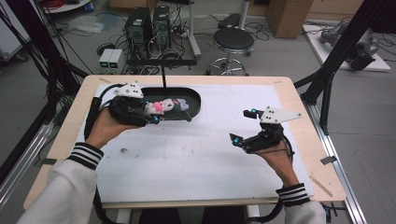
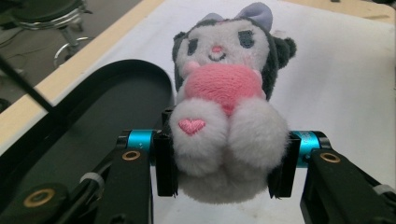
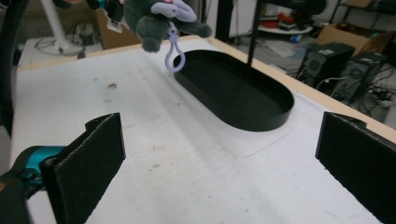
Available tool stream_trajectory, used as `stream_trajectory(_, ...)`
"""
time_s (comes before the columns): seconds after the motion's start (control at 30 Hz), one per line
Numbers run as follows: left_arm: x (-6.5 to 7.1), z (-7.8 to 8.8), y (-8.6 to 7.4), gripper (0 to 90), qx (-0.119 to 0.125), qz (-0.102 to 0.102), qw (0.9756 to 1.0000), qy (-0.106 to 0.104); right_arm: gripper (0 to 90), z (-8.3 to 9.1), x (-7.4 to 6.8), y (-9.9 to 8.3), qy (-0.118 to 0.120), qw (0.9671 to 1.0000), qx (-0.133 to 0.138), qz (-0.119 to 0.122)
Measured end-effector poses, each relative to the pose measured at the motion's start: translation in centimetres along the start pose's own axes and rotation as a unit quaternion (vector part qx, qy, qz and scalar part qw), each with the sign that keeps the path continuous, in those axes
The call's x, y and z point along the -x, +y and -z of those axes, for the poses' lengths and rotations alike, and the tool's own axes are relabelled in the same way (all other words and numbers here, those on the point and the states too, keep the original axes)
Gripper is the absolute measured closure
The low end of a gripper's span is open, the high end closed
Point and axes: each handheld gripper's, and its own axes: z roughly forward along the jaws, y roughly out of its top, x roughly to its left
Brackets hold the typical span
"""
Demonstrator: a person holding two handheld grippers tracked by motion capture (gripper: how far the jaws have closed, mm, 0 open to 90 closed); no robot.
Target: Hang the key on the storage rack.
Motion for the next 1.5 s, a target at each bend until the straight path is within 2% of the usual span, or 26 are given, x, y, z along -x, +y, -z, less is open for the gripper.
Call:
stream_trajectory(0.1, -0.7, 0.7, -0.3, 55.4, -0.001, 0.007, 0.9998, 0.017, 0.4, 0.8, 0.3, -0.9, -0.016, 0.9996, 0.019, -0.015)
stream_trajectory(0.17, -1.2, 1.2, -0.5, 55.4, -0.003, 0.011, 0.9995, 0.030, 0.4, 1.2, 0.5, -1.5, -0.018, 0.9991, 0.027, -0.028)
stream_trajectory(0.23, -1.7, 1.7, -0.7, 55.4, -0.004, 0.013, 0.9989, 0.044, 0.4, 1.5, 0.7, -2.1, -0.029, 0.9987, 0.029, -0.030)
stream_trajectory(0.3, -2.3, 2.3, -0.9, 55.4, 0.002, 0.027, 0.9981, 0.056, 0.4, 1.7, 0.8, -2.7, -0.034, 0.9983, 0.031, -0.036)
stream_trajectory(0.5, -4.0, 3.8, -1.7, 55.3, 0.010, 0.051, 0.9952, 0.083, 0.4, 1.9, 1.0, -4.8, -0.050, 0.9970, 0.035, -0.047)
stream_trajectory(0.6, -4.8, 4.4, -2.0, 55.3, 0.010, 0.062, 0.9929, 0.101, 0.4, 2.0, 1.0, -5.8, -0.062, 0.9960, 0.039, -0.051)
stream_trajectory(0.63, -5.1, 4.6, -2.1, 55.3, 0.012, 0.064, 0.9923, 0.105, 0.4, 2.1, 1.0, -6.5, -0.066, 0.9952, 0.050, -0.052)
stream_trajectory(0.8, -6.4, 5.5, -2.3, 55.3, 0.014, 0.076, 0.9882, 0.133, 0.4, 2.4, 1.0, -7.6, -0.072, 0.9933, 0.062, -0.066)
stream_trajectory(0.87, -6.8, 5.7, -2.3, 55.4, 0.015, 0.079, 0.9857, 0.148, 0.4, 2.5, 1.1, -7.9, -0.073, 0.9933, 0.063, -0.063)
stream_trajectory(1.03, -7.7, 5.9, -2.4, 55.3, 0.018, 0.099, 0.9808, 0.167, 0.4, 2.5, 0.7, -8.9, -0.080, 0.9930, 0.066, -0.058)
stream_trajectory(1.13, -8.2, 6.1, -2.3, 55.3, 0.018, 0.103, 0.9792, 0.174, 0.4, 2.6, 0.5, -9.6, -0.086, 0.9922, 0.070, -0.058)
stream_trajectory(1.27, -8.7, 6.4, -2.1, 55.3, 0.014, 0.105, 0.9770, 0.185, 0.4, 2.6, 0.0, -10.5, -0.095, 0.9917, 0.074, -0.046)
stream_trajectory(1.33, -9.0, 6.5, -1.9, 55.3, 0.012, 0.106, 0.9755, 0.192, 0.4, 2.6, -0.1, -10.8, -0.096, 0.9915, 0.076, -0.044)
stream_trajectory(1.43, -9.3, 6.6, -2.0, 55.3, 0.023, 0.116, 0.9726, 0.200, 0.4, 2.6, -0.2, -11.1, -0.101, 0.9907, 0.079, -0.044)
stream_trajectory(1.5, -9.6, 6.5, -2.0, 55.3, 0.020, 0.120, 0.9706, 0.208, 0.4, 2.6, -0.2, -11.2, -0.107, 0.9904, 0.077, -0.043)
